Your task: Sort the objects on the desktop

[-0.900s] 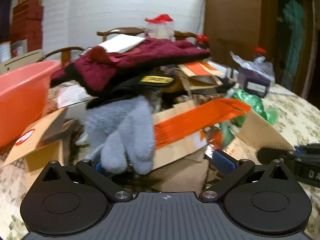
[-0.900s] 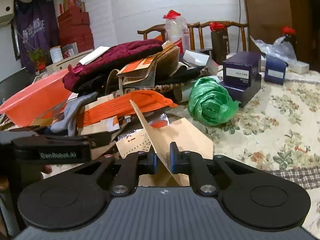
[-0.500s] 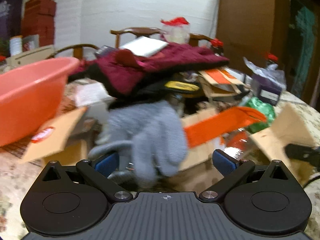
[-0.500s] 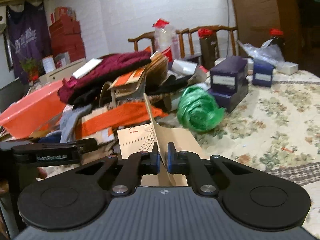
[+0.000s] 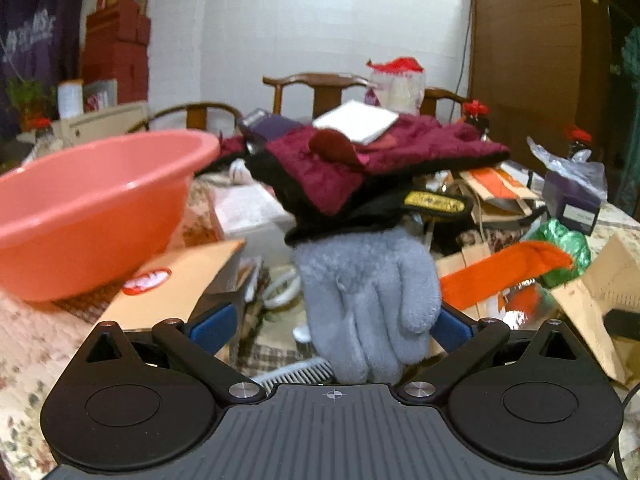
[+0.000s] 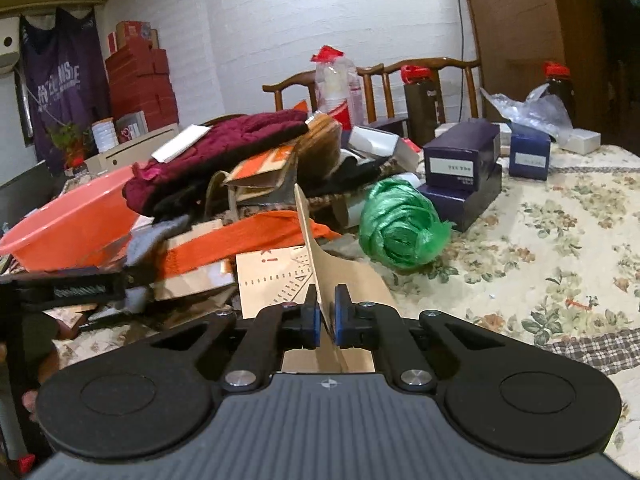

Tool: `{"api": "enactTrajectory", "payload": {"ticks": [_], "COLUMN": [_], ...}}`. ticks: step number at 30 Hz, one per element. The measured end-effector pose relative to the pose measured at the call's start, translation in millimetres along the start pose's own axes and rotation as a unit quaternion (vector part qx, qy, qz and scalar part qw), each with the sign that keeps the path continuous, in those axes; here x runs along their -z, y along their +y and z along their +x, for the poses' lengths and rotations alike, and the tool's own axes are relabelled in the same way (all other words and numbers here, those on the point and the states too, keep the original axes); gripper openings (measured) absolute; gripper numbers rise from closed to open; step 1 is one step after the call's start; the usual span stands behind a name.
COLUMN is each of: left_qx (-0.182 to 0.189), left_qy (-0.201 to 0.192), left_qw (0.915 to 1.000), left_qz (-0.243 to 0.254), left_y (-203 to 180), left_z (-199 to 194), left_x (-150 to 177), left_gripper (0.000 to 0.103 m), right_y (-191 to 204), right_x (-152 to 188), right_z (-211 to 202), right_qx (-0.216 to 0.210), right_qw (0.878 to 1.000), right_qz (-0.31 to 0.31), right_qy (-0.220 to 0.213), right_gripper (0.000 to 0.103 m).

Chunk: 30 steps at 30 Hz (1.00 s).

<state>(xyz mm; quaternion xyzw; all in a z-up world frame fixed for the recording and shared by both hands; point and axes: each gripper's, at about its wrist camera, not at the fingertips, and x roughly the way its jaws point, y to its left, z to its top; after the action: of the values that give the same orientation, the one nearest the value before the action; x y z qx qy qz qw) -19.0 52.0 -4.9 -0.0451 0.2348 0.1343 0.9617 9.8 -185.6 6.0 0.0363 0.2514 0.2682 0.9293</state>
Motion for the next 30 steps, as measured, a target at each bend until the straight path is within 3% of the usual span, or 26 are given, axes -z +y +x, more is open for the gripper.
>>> {"api": "enactTrajectory", "payload": {"ticks": [5,10,14,19,24,27,30], "left_qx": [0.044,0.067,0.055,0.007,0.036,0.006,-0.005], "left_qy": [0.008,-0.004,-0.008,-0.009,0.019,0.034,0.028], "left_qw": [0.9988,0.9977,0.9975,0.9973,0.9978,0.9971,0.9972], "left_qz": [-0.019,0.014,0.043,0.072,0.053,0.068,0.069], "left_y": [-0.3,-31.1,-64.0,-99.9,-117.7,-127.7,-124.8], "left_z": [-5.1,0.0,19.6,52.4,77.8,96.0,99.5], "left_x": [-13.3,-44.9,-69.8,-86.3,-100.9,-101.9,-93.2], "left_gripper": [0.103,0.103,0.103,0.103,0.103,0.103,0.089], "right_y": [-11.0,-24.6,-36.5,-47.9,-50.4,-48.9,-50.5], "right_x": [0.1,-6.8,-8.8,-8.1,-8.4,-8.4,-8.0], "right_z": [-0.1,-4.7,-10.4,-13.9,-11.4,-10.0,-9.1], "right_qx": [0.011,0.027,0.024,0.01,-0.001,-0.004,-0.01], "right_qw": [1.0,0.999,0.998,0.998,0.998,0.998,0.998], "right_qz": [0.018,0.037,0.051,0.058,0.061,0.06,0.062], "right_qy": [-0.003,-0.019,-0.026,-0.026,-0.025,-0.025,-0.024], "right_gripper": [0.007,0.007,0.007,0.007,0.007,0.007,0.007]}}
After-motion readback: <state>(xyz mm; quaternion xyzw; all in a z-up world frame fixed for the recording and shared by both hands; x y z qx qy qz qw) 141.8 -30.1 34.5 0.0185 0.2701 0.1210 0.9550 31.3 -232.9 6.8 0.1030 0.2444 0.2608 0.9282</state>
